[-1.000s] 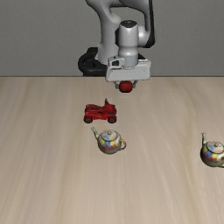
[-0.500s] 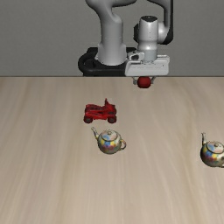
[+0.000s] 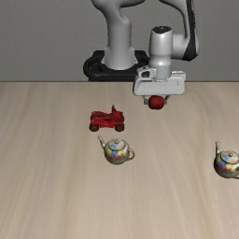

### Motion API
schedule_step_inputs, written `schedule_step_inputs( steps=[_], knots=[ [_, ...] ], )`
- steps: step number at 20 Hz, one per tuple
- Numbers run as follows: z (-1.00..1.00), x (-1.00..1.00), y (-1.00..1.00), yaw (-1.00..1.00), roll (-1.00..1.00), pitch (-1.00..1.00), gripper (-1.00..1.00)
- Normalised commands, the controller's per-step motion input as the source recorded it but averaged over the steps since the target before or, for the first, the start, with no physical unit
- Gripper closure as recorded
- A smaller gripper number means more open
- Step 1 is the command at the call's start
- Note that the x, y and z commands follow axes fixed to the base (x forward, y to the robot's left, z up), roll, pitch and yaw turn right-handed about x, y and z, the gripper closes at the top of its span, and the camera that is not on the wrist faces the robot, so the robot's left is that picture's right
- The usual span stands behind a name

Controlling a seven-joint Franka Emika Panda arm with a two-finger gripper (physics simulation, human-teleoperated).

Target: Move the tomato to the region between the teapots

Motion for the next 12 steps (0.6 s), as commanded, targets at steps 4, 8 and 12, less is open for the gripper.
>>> schedule_step_inputs(
  steps=[4, 8, 12],
  knots=[
    [0.0, 1.0, 0.0, 0.0, 0.0, 0.0, 1.0],
    [0.0, 1.0, 0.0, 0.0, 0.0, 0.0, 1.0],
    [0.0, 1.0, 0.0, 0.0, 0.0, 0.0, 1.0]
  ],
)
